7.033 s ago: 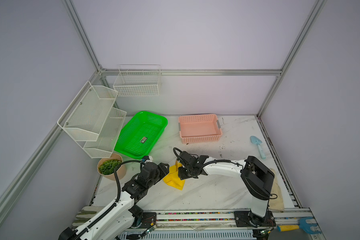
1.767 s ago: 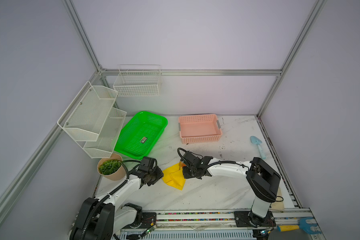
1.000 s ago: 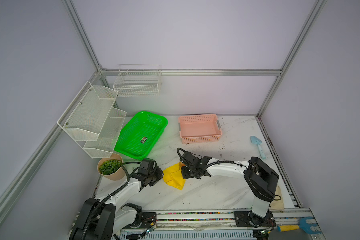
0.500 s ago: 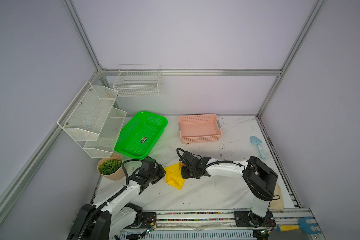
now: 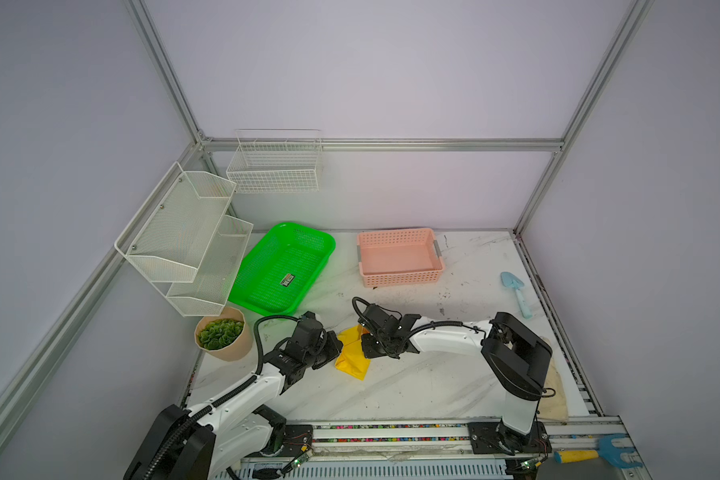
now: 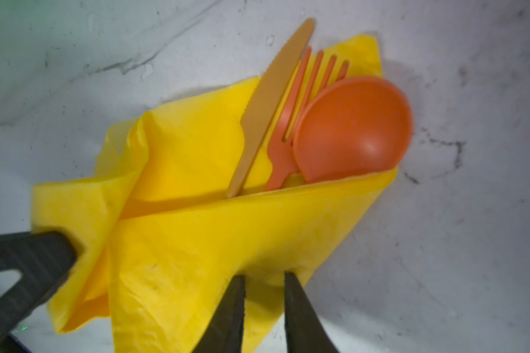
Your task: Place the utensils on the paper napkin and roll it up
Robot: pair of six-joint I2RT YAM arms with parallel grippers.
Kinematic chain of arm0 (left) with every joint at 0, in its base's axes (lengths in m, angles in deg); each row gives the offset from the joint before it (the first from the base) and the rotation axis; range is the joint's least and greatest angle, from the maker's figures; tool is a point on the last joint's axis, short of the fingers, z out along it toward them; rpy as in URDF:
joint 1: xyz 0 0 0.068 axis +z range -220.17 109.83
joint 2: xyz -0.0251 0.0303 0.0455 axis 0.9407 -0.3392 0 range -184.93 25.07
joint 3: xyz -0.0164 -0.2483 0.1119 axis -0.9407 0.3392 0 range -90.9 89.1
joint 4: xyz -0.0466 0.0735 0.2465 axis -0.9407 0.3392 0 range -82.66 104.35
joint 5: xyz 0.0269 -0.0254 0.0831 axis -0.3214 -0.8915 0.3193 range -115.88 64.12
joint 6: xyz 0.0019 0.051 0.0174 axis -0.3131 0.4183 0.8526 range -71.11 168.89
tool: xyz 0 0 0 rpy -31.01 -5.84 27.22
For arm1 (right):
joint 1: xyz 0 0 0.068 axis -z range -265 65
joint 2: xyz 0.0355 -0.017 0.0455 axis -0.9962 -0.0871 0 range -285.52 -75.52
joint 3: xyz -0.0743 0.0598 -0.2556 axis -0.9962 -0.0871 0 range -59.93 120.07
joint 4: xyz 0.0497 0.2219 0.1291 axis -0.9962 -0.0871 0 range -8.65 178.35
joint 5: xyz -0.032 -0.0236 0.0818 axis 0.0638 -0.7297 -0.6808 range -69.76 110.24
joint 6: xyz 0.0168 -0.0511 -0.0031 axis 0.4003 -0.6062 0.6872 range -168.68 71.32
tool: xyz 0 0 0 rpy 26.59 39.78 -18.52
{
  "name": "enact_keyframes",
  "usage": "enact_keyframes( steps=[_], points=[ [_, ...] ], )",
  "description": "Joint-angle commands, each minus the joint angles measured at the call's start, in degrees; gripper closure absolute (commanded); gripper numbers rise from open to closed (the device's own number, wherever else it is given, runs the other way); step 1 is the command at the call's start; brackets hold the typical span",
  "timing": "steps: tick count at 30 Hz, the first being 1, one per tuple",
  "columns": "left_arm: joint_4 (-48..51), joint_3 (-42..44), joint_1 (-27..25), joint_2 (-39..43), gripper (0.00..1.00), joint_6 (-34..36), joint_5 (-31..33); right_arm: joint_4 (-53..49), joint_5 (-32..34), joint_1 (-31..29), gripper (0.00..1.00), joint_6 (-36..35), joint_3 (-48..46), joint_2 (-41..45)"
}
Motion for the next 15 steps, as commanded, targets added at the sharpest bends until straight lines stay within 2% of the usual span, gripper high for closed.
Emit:
enact_keyframes(
  steps=[1, 15],
  points=[
    [-5.2, -3.5, -1.0, 1.8, 0.95, 0.8, -0.1, 1.0, -0.1, -0.1, 0.73, -0.4, -0.6, -0.6],
    [-18.2, -2.9, -7.1, -4.6, 0.96, -1.8, -2.6, 3.1, -1.3, -0.1, 0.74, 0.3, -2.5, -0.5]
  ],
)
